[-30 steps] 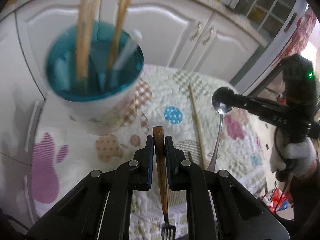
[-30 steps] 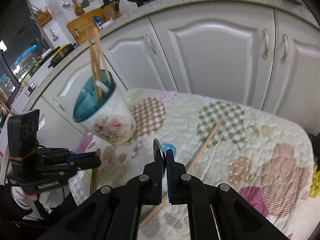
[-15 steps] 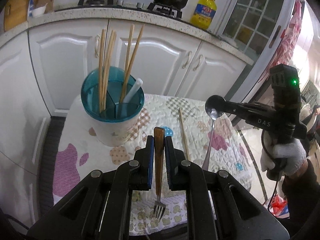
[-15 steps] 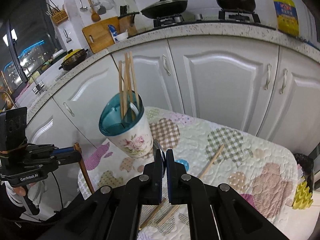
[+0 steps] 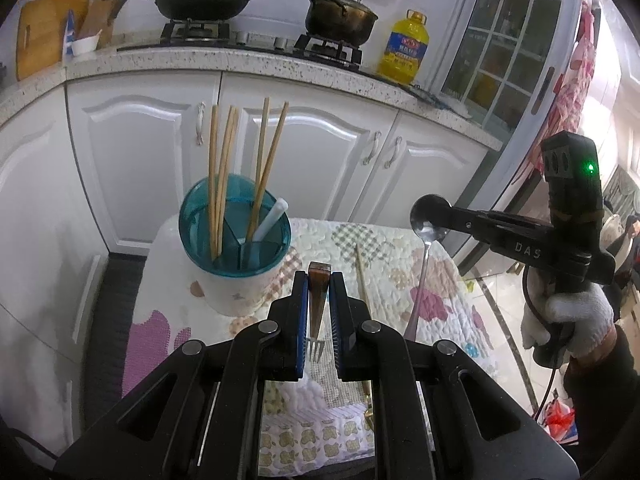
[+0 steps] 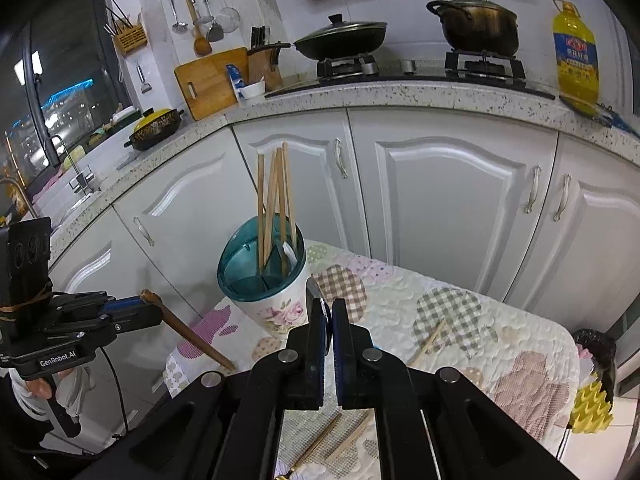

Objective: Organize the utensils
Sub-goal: 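Lift the fork and metal spoon and carry them over the holder, then lower the fork and spoon into the holder and open both tools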

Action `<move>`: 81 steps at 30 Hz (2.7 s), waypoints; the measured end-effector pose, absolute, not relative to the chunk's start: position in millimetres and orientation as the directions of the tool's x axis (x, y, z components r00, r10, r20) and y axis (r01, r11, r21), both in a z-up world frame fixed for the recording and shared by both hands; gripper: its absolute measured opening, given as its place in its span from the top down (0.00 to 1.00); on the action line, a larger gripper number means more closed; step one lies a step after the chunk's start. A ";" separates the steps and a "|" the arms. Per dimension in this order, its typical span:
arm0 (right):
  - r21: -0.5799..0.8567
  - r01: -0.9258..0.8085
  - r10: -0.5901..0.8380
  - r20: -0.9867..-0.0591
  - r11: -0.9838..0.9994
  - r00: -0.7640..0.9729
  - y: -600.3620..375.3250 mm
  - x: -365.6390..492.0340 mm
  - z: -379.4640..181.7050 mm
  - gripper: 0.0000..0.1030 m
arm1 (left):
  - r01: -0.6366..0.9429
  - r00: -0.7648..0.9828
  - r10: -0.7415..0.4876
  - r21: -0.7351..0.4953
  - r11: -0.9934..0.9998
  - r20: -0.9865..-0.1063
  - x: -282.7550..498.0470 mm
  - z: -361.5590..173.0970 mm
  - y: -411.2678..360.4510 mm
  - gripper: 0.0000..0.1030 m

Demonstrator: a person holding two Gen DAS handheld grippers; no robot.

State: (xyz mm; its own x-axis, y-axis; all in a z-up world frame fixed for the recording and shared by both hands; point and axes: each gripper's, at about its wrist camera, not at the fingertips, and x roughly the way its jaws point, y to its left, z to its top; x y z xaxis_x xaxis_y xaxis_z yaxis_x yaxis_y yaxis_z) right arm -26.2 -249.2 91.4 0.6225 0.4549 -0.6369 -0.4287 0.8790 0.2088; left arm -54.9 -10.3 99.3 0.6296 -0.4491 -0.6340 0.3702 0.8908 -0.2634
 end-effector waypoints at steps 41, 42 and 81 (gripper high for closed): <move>0.074 -0.440 0.414 -0.509 0.895 0.755 -141.3 41.6 143.2 0.97 | 0.218 0.798 -0.275 -0.168 0.961 -0.536 37.2 171.5 52.7 0.91; 0.070 -0.432 0.404 -0.510 0.899 0.759 -138.0 45.9 138.0 0.97 | 0.214 0.794 -0.274 -0.173 0.961 -0.542 41.1 167.2 52.3 0.91; 0.200 -0.403 0.430 -0.648 0.893 0.629 -167.0 34.9 67.9 0.78 | 0.153 0.761 -0.209 -0.144 0.978 -0.615 32.1 111.5 26.3 0.63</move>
State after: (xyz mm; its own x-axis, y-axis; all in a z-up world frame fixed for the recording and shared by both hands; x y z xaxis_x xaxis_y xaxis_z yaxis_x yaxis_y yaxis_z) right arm 34.9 -167.0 67.9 0.6291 0.4295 -0.6479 -0.4034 0.8929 0.2002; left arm 32.1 26.3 111.5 0.7605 -0.2092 -0.6147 0.1526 0.9777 -0.1440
